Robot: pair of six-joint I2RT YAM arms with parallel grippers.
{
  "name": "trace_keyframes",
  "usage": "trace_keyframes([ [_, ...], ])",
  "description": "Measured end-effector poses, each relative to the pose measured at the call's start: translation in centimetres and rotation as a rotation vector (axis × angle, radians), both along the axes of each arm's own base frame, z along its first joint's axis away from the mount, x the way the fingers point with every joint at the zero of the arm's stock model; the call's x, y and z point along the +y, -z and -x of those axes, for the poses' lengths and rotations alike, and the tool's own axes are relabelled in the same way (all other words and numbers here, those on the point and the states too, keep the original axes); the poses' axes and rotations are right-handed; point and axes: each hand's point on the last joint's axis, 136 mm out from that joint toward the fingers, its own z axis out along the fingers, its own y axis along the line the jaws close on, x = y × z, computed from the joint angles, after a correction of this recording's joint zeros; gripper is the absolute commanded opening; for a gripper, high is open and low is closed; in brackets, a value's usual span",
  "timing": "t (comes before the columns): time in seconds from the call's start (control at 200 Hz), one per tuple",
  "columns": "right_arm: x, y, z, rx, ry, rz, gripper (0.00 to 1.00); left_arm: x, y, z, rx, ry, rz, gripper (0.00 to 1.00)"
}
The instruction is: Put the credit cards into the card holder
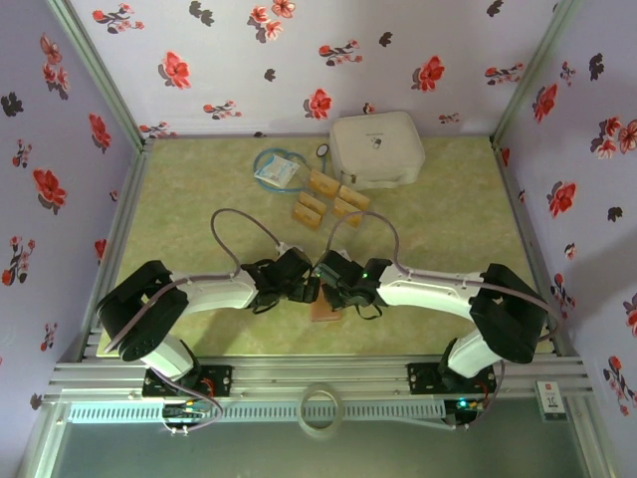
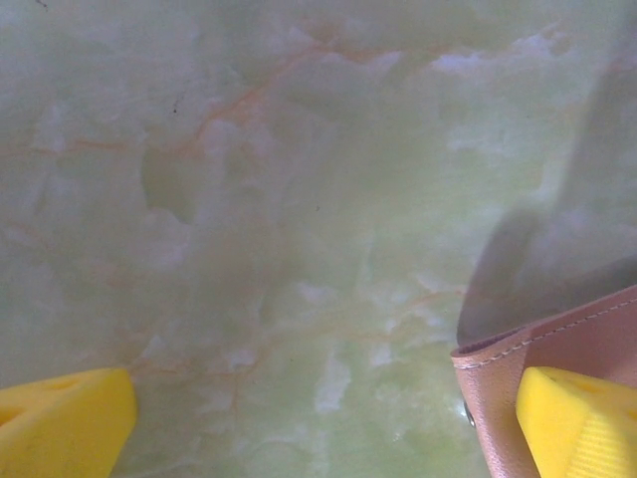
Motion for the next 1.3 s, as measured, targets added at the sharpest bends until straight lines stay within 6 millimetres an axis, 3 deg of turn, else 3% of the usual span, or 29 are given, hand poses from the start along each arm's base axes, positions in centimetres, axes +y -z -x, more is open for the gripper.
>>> trace_keyframes([
  [0.34, -0.1, -0.1, 0.0, -0.001, 0.001, 0.007, 0.18, 0.0, 0.0, -0.1, -0.002, -0.001, 0.000, 1.00],
  [0.53, 0.0, -0.3, -0.2, -0.006, 0.002, 0.004, 0.16, 0.0, 0.0, -0.1, -0.004, -0.002, 0.000, 1.00],
  [0.74, 0.0, -0.3, -0.2, -0.007, 0.005, 0.005, 0.00, 0.0, 0.0, -0.1, -0.004, -0.002, 0.001, 1.00],
  [1.295, 1.2, -1.1, -1.0, 0.012, 0.031, -0.105, 0.00, -0.1, 0.0, -0.2, -0.010, -0.004, 0.003, 1.00],
])
